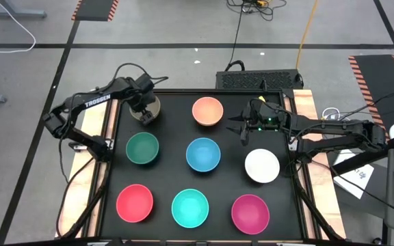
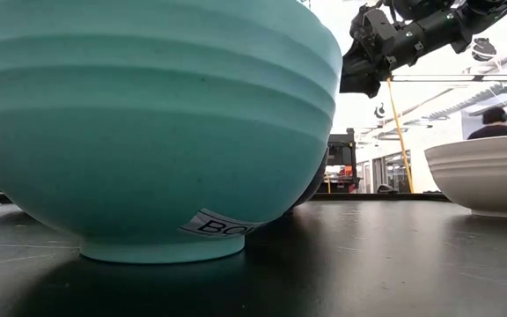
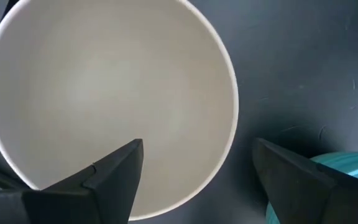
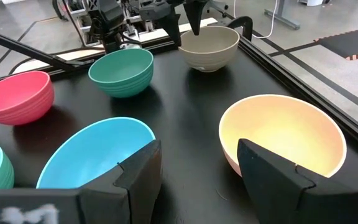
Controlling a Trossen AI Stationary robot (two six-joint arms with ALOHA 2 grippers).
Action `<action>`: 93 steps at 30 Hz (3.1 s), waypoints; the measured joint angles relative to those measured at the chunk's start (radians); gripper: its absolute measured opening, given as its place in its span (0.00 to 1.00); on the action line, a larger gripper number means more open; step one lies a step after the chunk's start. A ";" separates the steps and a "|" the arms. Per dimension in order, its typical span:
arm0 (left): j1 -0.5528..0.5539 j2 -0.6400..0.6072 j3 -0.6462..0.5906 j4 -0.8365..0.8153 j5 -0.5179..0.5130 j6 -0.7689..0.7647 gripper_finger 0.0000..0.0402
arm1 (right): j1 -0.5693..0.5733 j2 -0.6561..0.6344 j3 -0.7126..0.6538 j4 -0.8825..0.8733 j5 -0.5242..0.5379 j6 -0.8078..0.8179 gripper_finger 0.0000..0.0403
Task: Nest bowls inside each other
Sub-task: Stack the gray bowl on the blue bowl
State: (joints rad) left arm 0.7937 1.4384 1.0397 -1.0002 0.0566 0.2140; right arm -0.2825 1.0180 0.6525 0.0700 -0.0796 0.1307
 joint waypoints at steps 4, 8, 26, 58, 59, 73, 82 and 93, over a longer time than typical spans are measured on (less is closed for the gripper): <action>0.000 0.000 0.000 0.000 0.016 0.009 0.75 | 0.000 0.000 0.000 0.000 0.000 0.000 0.51; -0.008 0.003 0.000 0.004 0.036 0.009 0.75 | 0.000 0.000 0.000 0.000 0.000 0.000 0.51; -0.015 0.134 -0.001 0.132 0.017 -0.015 0.69 | 0.000 0.000 0.000 -0.003 -0.004 -0.003 0.51; -0.262 0.133 0.289 -0.072 -0.132 0.030 0.01 | 0.001 0.000 0.000 -0.003 0.000 -0.019 0.51; -0.292 0.133 0.314 -0.081 -0.126 0.020 0.01 | 0.001 0.000 0.000 -0.003 0.000 -0.019 0.51; -0.649 0.134 0.473 -0.129 -0.079 -0.175 0.01 | -0.064 0.000 0.000 -0.011 0.004 -0.042 0.51; -0.811 0.287 0.667 -0.187 -0.048 -0.223 0.01 | -0.132 0.000 0.000 -0.017 0.001 -0.066 0.51; -0.873 0.444 0.868 -0.196 -0.058 -0.192 0.01 | -0.128 -0.226 -0.004 -0.108 -0.134 -0.117 0.51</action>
State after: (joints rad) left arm -0.0798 1.8821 1.9075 -1.1958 -0.0014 0.0219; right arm -0.4100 0.7921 0.6488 -0.0382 -0.2137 0.0136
